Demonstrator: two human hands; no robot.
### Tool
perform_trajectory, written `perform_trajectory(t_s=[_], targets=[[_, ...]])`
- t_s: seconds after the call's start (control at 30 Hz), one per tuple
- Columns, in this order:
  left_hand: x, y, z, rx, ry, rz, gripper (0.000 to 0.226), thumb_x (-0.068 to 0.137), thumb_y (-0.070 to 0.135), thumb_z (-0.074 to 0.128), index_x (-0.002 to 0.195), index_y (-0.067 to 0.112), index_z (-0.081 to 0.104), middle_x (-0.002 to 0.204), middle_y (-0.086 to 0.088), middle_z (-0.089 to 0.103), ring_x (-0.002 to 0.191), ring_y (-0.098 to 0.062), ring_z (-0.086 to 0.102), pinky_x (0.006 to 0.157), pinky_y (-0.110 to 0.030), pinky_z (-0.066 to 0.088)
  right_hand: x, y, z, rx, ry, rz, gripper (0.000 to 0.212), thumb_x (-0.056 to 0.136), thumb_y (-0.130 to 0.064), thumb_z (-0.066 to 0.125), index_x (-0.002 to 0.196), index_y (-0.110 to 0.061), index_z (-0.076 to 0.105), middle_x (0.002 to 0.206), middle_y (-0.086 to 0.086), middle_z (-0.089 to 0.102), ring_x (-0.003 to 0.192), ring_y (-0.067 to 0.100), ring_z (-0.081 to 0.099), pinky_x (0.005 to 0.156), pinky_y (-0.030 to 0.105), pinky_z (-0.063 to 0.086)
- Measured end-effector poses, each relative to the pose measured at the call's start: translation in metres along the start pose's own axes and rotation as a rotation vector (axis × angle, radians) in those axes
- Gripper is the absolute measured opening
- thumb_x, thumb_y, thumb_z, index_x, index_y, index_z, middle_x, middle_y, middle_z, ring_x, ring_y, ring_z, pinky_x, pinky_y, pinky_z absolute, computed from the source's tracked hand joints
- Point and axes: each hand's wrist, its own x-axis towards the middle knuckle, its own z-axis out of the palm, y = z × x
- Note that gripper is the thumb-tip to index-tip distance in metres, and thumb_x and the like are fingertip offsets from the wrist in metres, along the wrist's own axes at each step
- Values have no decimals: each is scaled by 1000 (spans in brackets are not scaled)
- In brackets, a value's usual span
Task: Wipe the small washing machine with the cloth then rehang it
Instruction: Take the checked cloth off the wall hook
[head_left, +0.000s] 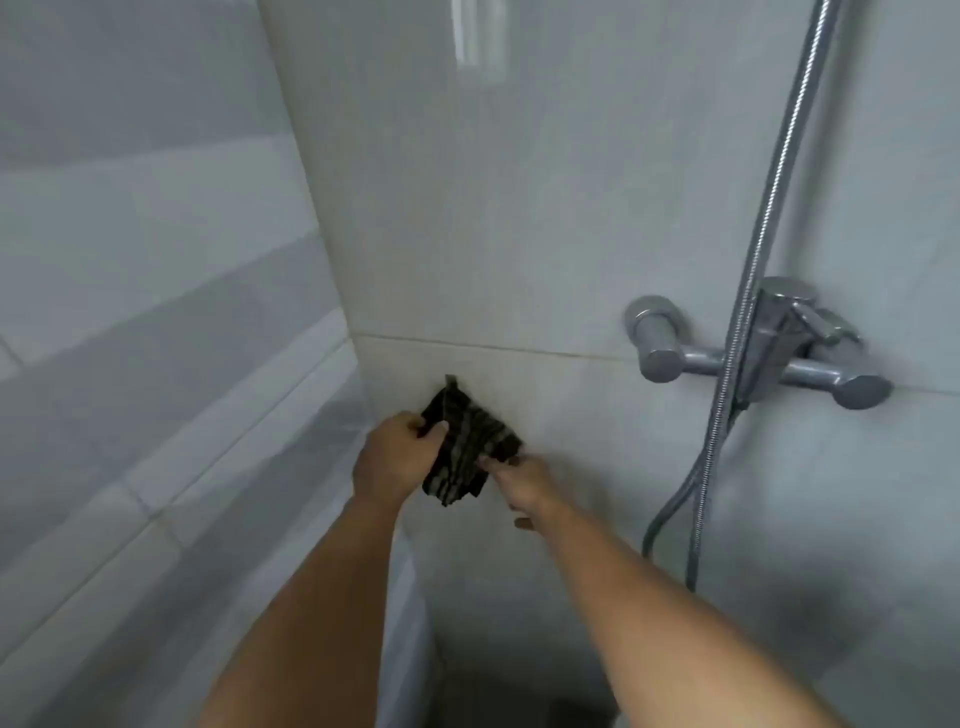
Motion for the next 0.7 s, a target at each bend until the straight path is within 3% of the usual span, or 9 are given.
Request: perform_trajectory(t_s=[0.1, 0.2, 0.3, 0.4, 0.47, 0.63, 0.7], targets=[[10, -8, 29, -148, -5, 30, 35, 79, 60, 58, 86, 28, 69, 85, 9, 71, 80, -11, 66, 72, -30, 55, 22, 4, 22, 234, -18, 64, 50, 90, -58, 63, 131, -30, 55, 121, -4, 57, 112, 23, 55, 95, 44, 51], [14, -7, 40, -201, -7, 30, 20, 86, 35, 60, 89, 17, 69, 86, 1, 71, 81, -16, 66, 75, -33, 56, 30, 9, 35, 373, -5, 12, 31, 89, -50, 69, 113, -31, 64, 117, -7, 68, 105, 18, 62, 80, 36, 50], [15, -3, 32, -264, 3, 23, 20, 83, 25, 63, 82, 6, 67, 79, -6, 70, 76, -19, 67, 67, -31, 53, 20, 9, 32, 499, 25, -99, 11, 90, -36, 74, 95, -35, 65, 98, -14, 69, 89, 4, 65, 72, 26, 51], [1, 7, 17, -376, -11, -3, 23, 81, 26, 65, 91, 6, 69, 88, -6, 72, 83, -18, 69, 73, -31, 54, 5, 7, 22, 534, 3, -233, 12, 90, -22, 75, 98, -30, 68, 92, -16, 70, 68, -12, 66, 55, 10, 50], [-12, 9, 13, -462, -33, -23, 21, 82, 28, 65, 98, 14, 71, 96, 1, 72, 88, -13, 68, 77, -29, 56, -3, 11, 16, 541, -7, -281, 13, 90, -21, 75, 102, -26, 72, 95, -11, 75, 72, -10, 69, 55, 7, 50], [-67, -26, 56, -645, -148, -109, 27, 85, 27, 66, 109, 16, 72, 102, -4, 75, 93, -18, 72, 77, -32, 59, -14, 86, 6, 547, 49, -292, 20, 93, -30, 72, 105, -15, 78, 100, 4, 80, 96, 19, 76, 84, 35, 61], [-101, -54, 94, -718, -223, -158, 21, 87, 22, 63, 103, 12, 73, 97, -6, 77, 91, -21, 72, 74, -33, 57, -16, 140, 1, 504, 91, -294, 26, 95, -33, 69, 104, -10, 78, 98, 8, 80, 94, 22, 76, 85, 35, 61]])
